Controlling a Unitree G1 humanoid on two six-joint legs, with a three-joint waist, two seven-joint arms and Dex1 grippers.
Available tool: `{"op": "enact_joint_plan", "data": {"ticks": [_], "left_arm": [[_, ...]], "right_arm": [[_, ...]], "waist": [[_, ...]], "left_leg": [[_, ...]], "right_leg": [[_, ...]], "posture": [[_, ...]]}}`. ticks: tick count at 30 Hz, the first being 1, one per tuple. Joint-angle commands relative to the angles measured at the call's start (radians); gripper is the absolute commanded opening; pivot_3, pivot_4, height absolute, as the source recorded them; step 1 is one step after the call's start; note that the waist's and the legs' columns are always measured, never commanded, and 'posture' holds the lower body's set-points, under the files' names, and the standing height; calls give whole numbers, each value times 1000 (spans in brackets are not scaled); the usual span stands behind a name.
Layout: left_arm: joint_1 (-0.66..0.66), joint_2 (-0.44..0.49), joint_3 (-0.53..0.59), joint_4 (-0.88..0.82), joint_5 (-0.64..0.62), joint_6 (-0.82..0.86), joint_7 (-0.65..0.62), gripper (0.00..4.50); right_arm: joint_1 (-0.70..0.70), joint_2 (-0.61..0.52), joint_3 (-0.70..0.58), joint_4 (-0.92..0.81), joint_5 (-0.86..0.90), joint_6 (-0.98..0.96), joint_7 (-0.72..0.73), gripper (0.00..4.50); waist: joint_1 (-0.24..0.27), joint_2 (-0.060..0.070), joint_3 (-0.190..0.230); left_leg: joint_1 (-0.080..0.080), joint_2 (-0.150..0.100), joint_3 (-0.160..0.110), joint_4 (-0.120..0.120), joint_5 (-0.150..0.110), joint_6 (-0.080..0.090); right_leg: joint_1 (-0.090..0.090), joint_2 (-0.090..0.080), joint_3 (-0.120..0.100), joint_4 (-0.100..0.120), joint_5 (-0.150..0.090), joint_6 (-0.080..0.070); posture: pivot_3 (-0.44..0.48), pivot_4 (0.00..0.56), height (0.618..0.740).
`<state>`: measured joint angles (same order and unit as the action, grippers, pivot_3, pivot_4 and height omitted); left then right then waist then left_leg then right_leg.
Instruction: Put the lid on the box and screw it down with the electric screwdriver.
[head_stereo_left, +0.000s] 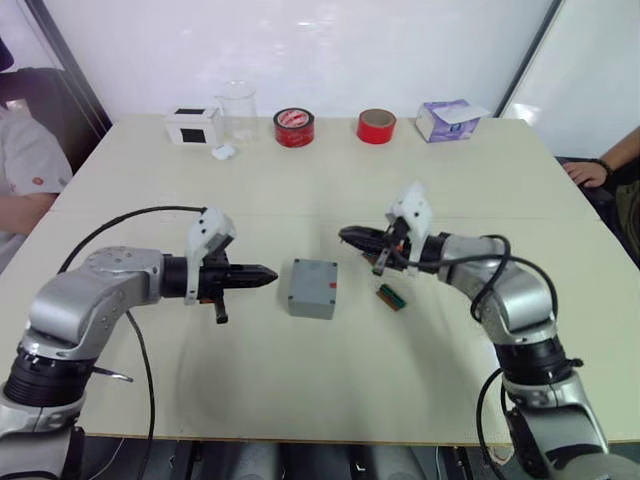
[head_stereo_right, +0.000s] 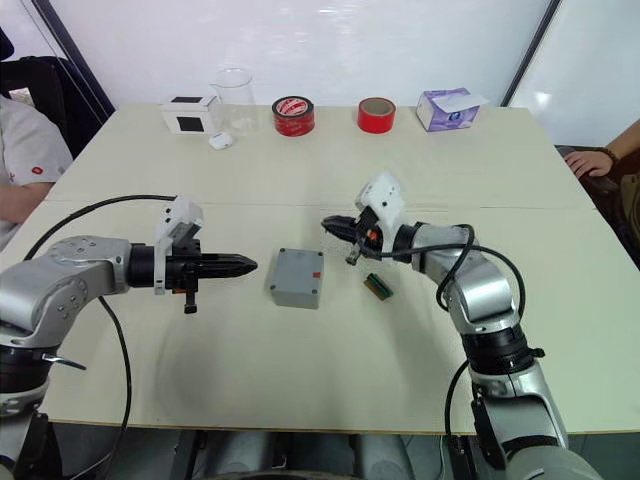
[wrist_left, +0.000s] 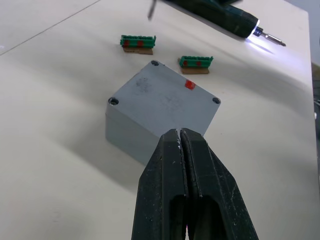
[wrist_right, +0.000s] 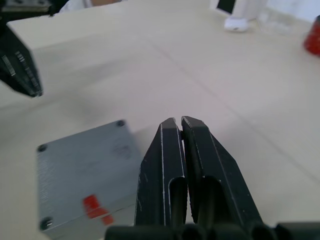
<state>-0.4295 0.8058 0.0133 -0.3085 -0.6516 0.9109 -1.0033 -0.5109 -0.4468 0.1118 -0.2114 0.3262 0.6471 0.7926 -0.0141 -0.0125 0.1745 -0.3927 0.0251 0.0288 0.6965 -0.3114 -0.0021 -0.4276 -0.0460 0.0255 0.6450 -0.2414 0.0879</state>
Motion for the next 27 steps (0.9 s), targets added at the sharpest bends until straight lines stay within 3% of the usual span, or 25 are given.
{"op": "enact_joint_plan", "data": {"ticks": [1,27], "left_arm": [[-2,5,9,-17,-13,-14,-8,0],[-7,4,7,-24,-20,-7,0,0]], "right_arm": [[9,6,12,-56,8,-6,-13,95],[19,-11,57,5,-24,-50,-26,95]], "waist": [[0,0,0],[0,0,0]], "left_leg": [[0,0,0,0,0,0],[0,-1,0,0,0,0]], "right_leg": [[0,0,0,0,0,0],[0,0,0,0,0,0]], "posture": [[0,150,740],[0,150,740]]}}
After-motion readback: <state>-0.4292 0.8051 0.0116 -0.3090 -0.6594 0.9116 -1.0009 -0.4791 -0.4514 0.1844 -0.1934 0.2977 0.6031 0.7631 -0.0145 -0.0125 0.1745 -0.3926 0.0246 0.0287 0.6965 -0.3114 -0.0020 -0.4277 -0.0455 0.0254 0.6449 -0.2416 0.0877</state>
